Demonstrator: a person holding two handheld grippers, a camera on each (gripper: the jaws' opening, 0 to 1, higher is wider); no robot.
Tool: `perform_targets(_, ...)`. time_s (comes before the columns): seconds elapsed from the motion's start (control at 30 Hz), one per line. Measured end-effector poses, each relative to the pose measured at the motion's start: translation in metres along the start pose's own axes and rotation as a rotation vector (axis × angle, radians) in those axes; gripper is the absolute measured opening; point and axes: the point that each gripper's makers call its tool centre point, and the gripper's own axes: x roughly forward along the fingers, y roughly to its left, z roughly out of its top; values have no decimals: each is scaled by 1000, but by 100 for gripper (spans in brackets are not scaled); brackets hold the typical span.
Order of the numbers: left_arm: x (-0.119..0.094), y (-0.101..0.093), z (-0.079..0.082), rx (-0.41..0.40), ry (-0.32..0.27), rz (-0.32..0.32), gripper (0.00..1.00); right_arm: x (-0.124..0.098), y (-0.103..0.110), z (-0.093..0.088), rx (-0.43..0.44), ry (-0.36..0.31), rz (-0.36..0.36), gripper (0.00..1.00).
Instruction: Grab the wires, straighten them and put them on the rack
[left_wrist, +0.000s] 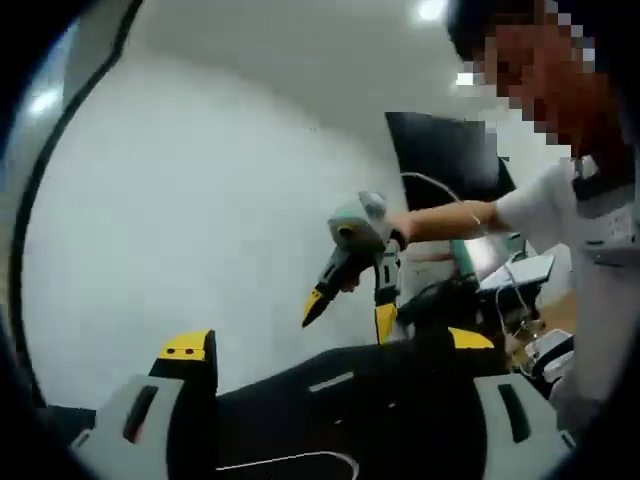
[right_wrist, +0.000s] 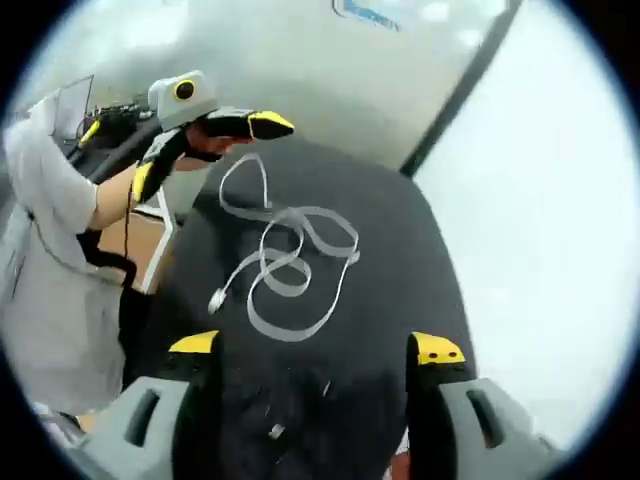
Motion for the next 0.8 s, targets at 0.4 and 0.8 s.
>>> perform_targets(0.4,60,-57,-89,-155,-10,-5,67,-45,103,-239,741,216,-237,76)
perform_targets(0.8,52,-45,-76,-178,-102,-5,61,-87,79,-242,552,275,-322,39)
